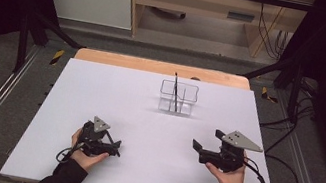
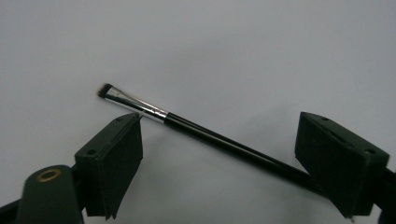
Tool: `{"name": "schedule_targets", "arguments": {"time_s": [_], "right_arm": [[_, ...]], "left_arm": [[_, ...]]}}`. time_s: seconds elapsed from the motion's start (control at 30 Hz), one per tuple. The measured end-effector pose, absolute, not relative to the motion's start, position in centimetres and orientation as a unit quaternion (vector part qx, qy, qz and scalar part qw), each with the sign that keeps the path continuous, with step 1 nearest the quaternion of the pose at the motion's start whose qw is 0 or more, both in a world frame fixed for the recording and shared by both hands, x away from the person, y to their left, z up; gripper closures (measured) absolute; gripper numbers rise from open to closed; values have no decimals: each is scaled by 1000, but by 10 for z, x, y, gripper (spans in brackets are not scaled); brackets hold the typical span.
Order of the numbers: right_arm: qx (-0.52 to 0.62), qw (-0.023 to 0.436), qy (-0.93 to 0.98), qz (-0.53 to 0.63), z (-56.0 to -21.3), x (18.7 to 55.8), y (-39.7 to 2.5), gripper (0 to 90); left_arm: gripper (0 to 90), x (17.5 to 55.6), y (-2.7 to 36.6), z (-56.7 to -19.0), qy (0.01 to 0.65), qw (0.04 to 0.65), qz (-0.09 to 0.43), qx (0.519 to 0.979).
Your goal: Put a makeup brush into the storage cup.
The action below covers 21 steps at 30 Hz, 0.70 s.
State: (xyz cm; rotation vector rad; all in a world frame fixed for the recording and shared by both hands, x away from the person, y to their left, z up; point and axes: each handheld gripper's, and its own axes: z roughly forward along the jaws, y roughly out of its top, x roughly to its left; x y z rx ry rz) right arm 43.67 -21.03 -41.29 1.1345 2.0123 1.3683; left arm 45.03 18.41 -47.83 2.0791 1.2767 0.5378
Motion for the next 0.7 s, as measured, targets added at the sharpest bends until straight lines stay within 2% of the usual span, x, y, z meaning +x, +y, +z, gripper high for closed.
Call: {"name": "schedule_targets", "arguments": {"time_s": [0.7], "right_arm": [[412, 228, 733, 492, -414, 437, -211, 108]], "left_arm": [[480, 446, 189, -475, 494, 308, 197, 789]]}}
